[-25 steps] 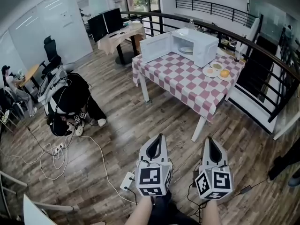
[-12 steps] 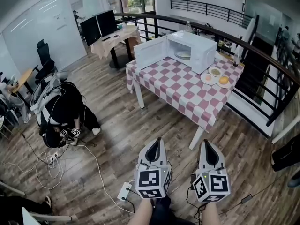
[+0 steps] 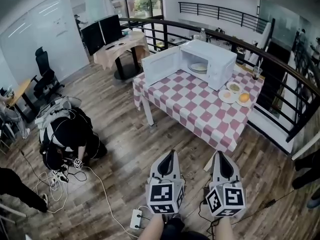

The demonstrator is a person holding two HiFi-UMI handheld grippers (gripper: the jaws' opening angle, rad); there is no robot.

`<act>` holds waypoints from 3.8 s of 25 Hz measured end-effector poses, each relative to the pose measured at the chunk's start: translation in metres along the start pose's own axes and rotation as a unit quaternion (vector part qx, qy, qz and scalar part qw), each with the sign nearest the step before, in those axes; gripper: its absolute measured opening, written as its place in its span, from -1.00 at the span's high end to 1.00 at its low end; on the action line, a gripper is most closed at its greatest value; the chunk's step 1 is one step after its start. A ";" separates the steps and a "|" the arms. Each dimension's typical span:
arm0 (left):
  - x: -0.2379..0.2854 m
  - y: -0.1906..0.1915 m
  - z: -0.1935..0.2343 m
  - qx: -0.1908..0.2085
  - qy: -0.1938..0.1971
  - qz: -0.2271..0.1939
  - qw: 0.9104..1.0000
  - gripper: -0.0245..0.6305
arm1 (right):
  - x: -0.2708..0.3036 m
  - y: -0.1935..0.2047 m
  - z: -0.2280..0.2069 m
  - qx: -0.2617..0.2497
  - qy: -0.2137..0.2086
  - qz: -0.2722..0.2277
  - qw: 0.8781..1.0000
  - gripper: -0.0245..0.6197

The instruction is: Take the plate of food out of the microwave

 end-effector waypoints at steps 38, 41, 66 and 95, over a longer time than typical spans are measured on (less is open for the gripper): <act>0.230 -0.002 0.074 -0.019 -0.070 0.011 0.997 0.90 | 0.265 -0.014 -0.051 0.017 -0.058 0.031 0.998 0.94; 0.246 -0.001 0.073 -0.031 -0.074 0.013 0.997 0.90 | 0.280 -0.016 -0.059 0.016 -0.063 0.034 0.997 0.94; 0.341 0.005 0.107 -0.027 -0.071 0.026 0.997 0.90 | 0.385 -0.008 -0.076 0.033 -0.059 0.048 0.997 0.94; 0.499 0.008 0.256 -0.038 0.014 0.032 0.999 0.90 | 0.563 0.008 -0.026 0.030 0.039 0.033 0.998 0.94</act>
Point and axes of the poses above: the fingertips, and each gripper's own axes: x forward along the fingers, z to its left, y out of its underside, the point moved 7 cm from there along -x, backward along the fingers, and after that the axes turned 12 degrees about x, right-handed, at the moved point
